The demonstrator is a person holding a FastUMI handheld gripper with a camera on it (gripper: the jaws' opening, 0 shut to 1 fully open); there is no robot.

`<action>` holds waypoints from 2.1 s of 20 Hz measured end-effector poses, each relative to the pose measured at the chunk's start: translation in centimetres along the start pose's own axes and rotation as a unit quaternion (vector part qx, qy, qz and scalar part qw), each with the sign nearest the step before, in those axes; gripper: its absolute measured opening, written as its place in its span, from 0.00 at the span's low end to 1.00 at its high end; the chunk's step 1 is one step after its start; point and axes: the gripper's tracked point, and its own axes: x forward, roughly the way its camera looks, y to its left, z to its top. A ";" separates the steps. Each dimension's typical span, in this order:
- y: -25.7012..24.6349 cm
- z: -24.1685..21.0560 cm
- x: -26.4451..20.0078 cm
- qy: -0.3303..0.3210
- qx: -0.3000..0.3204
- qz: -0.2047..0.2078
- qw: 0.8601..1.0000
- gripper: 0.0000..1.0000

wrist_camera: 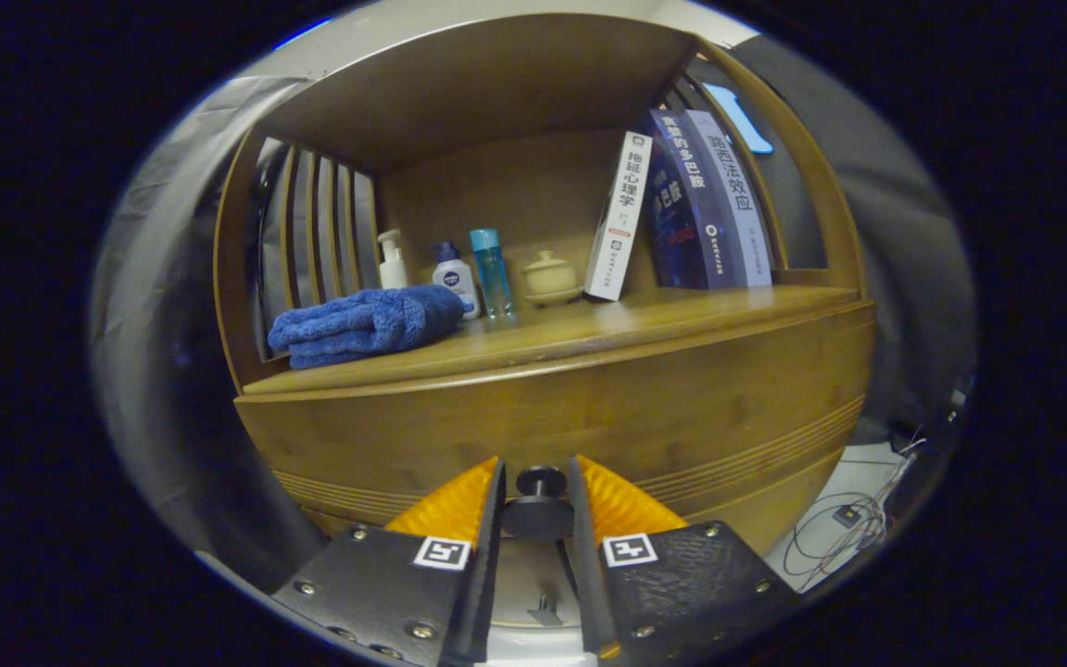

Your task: Pull open the drawer, take out the items inside it, and place them on the countertop above the cabinet.

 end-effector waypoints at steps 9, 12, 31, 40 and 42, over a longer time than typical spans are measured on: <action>-0.1 -0.2 -0.6 0.017 -0.001 -0.011 1.000 0.30; 0.2 -0.7 -3.0 0.015 0.002 -0.017 1.000 0.30; -2.0 -3.4 -13.6 0.022 -0.017 -0.065 0.998 0.01; 0.5 -2.8 -9.2 0.018 -0.025 -0.043 0.999 0.58; 0.1 -2.8 -8.2 0.017 -0.022 -0.051 0.998 0.58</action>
